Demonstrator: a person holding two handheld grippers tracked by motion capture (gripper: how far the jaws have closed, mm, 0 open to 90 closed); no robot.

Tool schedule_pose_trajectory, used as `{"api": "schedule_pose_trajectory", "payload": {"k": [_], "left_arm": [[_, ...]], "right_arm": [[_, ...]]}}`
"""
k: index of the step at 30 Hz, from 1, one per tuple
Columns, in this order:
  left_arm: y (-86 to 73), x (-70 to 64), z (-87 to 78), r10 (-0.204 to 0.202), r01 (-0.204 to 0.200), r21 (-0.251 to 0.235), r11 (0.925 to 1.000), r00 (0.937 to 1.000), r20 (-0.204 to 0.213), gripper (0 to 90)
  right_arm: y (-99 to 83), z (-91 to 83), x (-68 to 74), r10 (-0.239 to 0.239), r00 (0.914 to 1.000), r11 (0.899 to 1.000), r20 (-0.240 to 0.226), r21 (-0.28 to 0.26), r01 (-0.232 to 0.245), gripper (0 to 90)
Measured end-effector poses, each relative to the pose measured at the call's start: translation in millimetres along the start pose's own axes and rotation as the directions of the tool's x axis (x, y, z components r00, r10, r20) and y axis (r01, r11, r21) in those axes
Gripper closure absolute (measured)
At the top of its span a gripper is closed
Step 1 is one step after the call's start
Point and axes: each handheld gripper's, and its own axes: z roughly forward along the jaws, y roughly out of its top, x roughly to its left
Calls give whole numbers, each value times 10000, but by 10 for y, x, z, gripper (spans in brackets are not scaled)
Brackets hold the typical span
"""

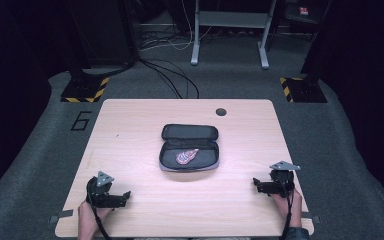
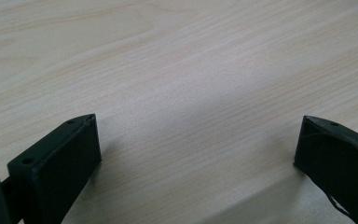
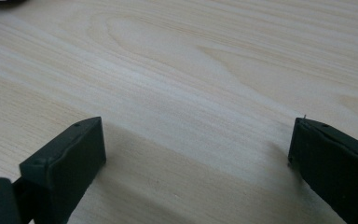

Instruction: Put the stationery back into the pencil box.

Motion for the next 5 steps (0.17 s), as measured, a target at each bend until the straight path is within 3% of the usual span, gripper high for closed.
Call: {"api": "schedule_pose_trajectory", "payload": {"k": [5], "left_arm": [[-29,3,-12,-76,76,-161,9998,10000,56,1]], "right_arm": [[0,1,0,6,10000,10000,18,6,-6,30]]}}
